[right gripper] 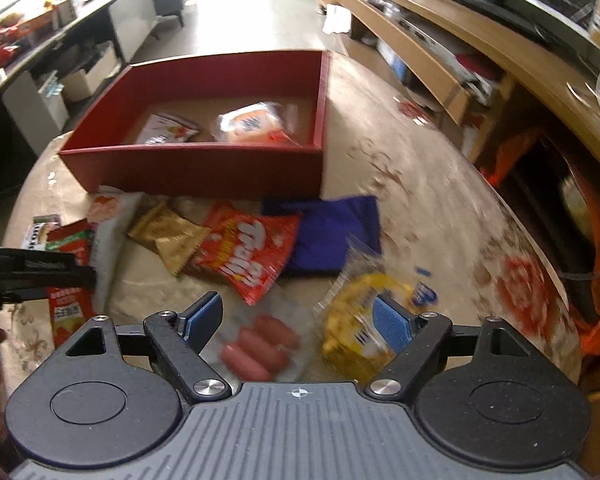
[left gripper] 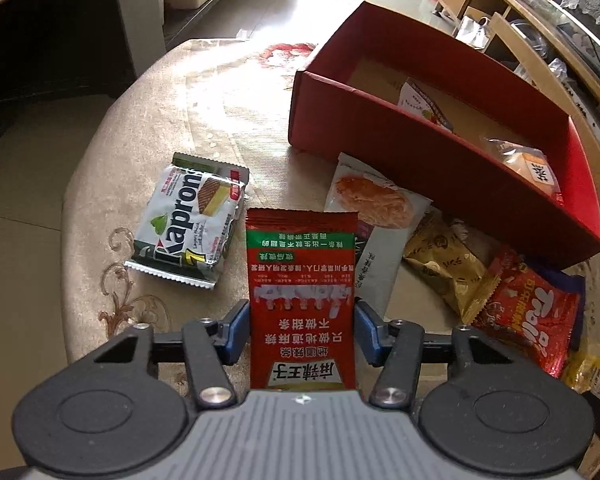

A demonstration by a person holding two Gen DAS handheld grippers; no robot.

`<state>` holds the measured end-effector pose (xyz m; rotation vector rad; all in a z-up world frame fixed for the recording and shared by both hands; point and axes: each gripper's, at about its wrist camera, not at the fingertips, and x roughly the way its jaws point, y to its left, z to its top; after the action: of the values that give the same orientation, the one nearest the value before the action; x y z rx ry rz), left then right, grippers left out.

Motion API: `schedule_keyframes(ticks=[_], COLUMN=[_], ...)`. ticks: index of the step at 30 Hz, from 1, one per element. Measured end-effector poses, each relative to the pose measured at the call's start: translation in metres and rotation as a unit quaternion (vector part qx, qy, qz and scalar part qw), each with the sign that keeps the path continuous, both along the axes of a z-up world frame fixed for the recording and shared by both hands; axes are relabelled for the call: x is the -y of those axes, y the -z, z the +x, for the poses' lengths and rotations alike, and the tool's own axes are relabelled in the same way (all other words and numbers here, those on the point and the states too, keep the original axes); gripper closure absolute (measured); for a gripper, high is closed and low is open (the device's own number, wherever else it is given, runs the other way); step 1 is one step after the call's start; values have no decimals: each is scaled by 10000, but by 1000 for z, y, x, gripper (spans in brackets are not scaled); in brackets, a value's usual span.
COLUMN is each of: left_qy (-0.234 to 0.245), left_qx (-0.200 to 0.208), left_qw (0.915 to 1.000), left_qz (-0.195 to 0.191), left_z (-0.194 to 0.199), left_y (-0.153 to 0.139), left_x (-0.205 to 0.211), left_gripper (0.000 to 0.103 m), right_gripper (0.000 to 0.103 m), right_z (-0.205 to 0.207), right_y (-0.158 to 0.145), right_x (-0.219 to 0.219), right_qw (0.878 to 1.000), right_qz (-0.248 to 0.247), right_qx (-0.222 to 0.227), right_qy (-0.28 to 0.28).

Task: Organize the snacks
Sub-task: 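Lift the red packet with the left tool while the right tool grasps the yellow egg-cake bag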

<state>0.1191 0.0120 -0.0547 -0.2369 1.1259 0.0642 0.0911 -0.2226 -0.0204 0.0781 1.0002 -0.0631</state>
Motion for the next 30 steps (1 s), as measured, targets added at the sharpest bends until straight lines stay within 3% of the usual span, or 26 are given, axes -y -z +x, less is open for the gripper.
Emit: schedule_keyframes(ticks=[3, 5, 9, 13, 16, 19, 23, 30], left_qy=[126, 242, 436, 518, 469, 420, 457, 428], left_qx=[76, 162, 251, 125, -103, -277, -276, -283], left_qw=[9999, 9995, 9986, 9983, 9982, 9971, 9978, 9979], left_qz=[-60, -92, -171, -234, -355, -568, -392, -392], left_z=[-3, -5, -7, -3, -2, -3, -6, -8], left_y=[-5, -10, -18, -14, -7, -1, 3, 6], left_x=[3, 6, 10, 13, 13, 12, 15, 17], left_gripper=[53, 63, 64, 64, 54, 44, 35, 30], right_gripper=[16, 16, 16, 15, 14, 14, 9, 8], right_z=[-5, -7, -8, -11, -11, -6, 0, 16], right_y=[7, 12, 16, 8, 10, 18, 21, 36], right_x=[9, 12, 11, 29, 41, 41, 41, 55], right_qw=[9995, 9990, 9985, 9972, 9952, 9958, 9968, 9861], right_qz=[43, 121, 247, 325, 271, 186, 131, 761], right_qx=[-164, -264, -349, -139, -175, -341, -459, -650], right_qy=[258, 339, 352, 664, 924, 832, 634, 1323])
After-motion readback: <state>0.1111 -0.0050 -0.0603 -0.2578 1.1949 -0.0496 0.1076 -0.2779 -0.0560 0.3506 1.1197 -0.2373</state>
